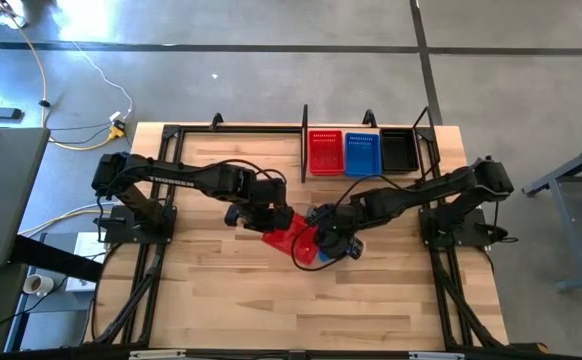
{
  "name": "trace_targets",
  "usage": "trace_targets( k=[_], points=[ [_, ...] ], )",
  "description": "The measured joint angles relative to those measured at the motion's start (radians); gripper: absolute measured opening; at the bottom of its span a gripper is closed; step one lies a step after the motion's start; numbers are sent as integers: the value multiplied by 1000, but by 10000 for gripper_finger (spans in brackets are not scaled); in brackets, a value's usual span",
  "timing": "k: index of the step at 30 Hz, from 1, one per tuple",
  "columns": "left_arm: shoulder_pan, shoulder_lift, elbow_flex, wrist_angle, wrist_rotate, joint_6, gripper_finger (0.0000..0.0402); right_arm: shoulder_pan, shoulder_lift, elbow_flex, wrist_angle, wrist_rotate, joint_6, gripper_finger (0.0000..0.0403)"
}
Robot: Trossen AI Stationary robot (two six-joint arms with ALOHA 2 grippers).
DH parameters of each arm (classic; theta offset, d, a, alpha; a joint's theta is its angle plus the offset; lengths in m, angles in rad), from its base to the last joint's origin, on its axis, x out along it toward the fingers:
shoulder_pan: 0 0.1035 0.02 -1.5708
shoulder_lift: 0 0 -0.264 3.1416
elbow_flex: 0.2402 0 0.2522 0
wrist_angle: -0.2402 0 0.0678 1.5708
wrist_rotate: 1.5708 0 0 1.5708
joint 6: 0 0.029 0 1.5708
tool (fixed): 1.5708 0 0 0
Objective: Stack baskets on shelf by color
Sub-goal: Stack the red basket on the stacked red baskets on the shelf
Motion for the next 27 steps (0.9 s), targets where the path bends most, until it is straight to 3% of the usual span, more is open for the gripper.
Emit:
trace_targets(
  k=[3,12,27],
  points=[
    [0,0,0,0,-16,28,107,0,0,0,-13,3,22,0],
    [1,-5,0,2,-237,140,111,-1,0,0,-40,-3,107,0],
    [77,-38,107,0,-354,488,108,-1,0,0,-102,131,423,0]
  ],
)
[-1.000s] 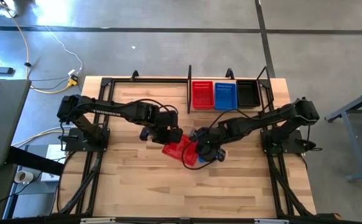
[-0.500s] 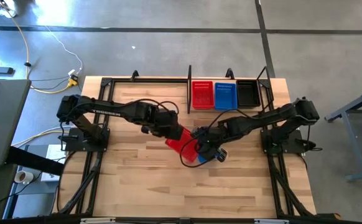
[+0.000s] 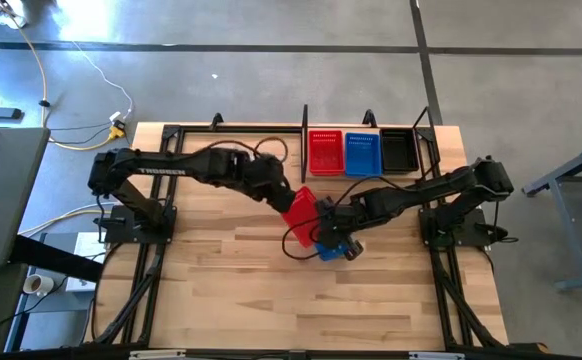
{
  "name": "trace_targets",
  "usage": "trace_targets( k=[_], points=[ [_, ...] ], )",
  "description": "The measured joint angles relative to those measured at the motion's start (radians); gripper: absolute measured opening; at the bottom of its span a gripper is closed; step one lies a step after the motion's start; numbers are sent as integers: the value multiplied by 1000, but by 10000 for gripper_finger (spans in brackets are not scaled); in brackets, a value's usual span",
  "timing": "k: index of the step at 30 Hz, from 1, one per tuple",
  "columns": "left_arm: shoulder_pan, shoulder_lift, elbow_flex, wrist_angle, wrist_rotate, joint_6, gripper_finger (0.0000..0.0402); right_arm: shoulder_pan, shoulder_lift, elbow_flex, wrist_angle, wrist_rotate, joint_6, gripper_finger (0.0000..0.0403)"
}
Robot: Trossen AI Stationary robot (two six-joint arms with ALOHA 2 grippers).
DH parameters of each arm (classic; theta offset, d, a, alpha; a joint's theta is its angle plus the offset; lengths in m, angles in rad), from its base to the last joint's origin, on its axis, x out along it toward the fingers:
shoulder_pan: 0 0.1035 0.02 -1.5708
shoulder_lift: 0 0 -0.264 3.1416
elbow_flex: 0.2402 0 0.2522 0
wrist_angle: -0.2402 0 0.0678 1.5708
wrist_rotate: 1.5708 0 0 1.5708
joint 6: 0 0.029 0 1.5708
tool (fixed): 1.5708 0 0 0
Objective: Stack baskets on shelf by color
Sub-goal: Stack the red basket on the stacked red baskets on the shelf
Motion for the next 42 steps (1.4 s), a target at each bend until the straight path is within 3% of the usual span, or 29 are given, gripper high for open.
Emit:
trace_targets(
  k=[9,16,20,29,42],
  points=[
    [29,-42,70,-12,-86,260,108,0,0,7,3,134,297,0],
    [49,-91,73,-12,-102,372,107,0,-1,88,-2,163,391,0],
    [63,-122,73,-16,-110,437,107,7,-1,131,-11,238,460,0],
    [79,-196,73,-24,-123,536,107,9,-1,261,-137,450,492,0],
    [79,-263,73,-57,-124,553,107,-10,-11,373,-394,578,486,0]
  ],
)
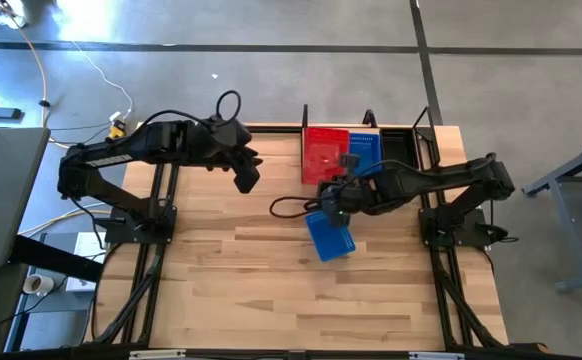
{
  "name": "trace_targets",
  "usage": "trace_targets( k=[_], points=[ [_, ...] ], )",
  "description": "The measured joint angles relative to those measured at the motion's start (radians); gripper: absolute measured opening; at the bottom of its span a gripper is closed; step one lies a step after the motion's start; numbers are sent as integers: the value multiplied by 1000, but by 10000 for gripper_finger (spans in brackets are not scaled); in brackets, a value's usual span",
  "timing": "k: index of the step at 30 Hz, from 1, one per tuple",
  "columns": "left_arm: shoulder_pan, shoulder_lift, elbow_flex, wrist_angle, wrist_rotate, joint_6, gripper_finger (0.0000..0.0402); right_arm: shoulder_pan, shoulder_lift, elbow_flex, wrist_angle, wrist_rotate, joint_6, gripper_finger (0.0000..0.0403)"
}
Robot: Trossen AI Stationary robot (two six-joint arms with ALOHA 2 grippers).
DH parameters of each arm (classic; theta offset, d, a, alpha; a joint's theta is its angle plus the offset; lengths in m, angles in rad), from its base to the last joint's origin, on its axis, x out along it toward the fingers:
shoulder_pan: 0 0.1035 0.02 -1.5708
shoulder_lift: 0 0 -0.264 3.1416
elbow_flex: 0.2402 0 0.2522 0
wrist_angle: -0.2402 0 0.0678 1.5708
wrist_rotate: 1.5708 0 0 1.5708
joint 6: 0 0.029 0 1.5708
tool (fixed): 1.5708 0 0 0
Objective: Stack baskets on shelf by color
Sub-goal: Stack the red basket on the stacked red baskets on the shelf
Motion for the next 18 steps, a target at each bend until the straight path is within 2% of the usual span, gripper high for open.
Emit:
trace_targets(
  k=[8,13,15,18],
  points=[
    [0,0,0,2,-6,54,107,-63,-107,-8,-103,10,5,0],
    [0,1,0,3,-21,33,107,-132,-184,-10,-175,14,17,0],
    [0,1,0,3,-29,25,107,-160,-230,-53,-154,13,25,0],
    [4,1,0,3,-29,25,107,-197,-325,-193,-43,-5,12,0]
  ],
)
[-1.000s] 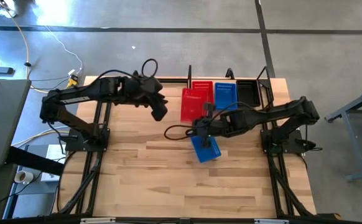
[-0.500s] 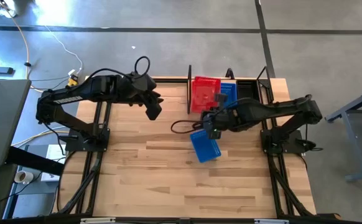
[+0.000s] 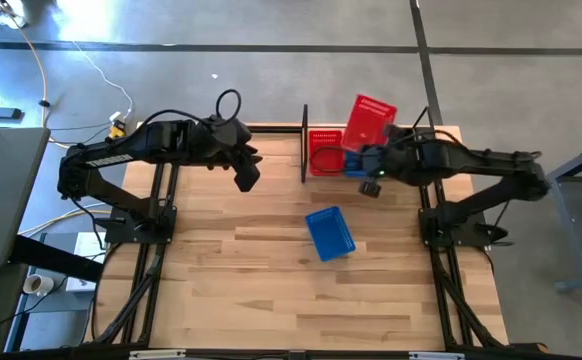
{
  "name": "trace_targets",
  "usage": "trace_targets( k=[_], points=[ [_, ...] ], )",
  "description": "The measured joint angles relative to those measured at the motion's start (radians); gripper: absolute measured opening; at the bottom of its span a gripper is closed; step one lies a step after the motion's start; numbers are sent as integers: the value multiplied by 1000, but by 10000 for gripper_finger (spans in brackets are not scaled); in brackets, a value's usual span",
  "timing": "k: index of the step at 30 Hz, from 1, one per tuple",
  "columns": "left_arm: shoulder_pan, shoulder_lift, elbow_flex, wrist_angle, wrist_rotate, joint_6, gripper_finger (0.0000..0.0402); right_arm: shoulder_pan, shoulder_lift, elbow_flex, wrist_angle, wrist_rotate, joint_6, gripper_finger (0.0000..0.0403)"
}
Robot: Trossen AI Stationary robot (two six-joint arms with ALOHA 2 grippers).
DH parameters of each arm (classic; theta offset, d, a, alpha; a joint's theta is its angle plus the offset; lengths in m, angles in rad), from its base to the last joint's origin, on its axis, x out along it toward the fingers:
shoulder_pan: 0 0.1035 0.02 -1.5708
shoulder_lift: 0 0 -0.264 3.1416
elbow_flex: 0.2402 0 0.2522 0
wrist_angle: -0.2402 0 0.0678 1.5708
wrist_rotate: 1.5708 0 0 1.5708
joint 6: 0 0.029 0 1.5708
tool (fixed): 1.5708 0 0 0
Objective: Stack baskets on shelf by color
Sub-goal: Stack the red basket on the stacked red baskets on the shelf
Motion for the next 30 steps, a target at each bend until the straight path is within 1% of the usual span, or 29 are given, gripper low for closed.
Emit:
trace_targets(
  k=[2,5,7,10,15,19,24,30],
  points=[
    [6,0,0,0,1,0,107,-20,-60,-96,98,-22,-31,0],
    [17,0,0,0,3,-2,107,-54,-128,-199,263,-104,-120,0],
    [24,0,0,0,3,-6,107,-82,-151,-246,348,-161,-178,0],
    [36,0,0,0,4,-27,107,-127,-151,-276,416,-233,-230,0],
    [47,0,0,1,5,-27,107,-188,-102,-282,481,-327,-320,0],
    [56,0,0,1,4,-29,107,-227,-52,-282,512,-404,-347,0],
    [77,0,0,1,0,-28,107,-254,29,-282,514,-451,-396,0],
    [110,1,0,1,-23,-27,107,-272,117,-282,553,-481,-418,0]
  ],
)
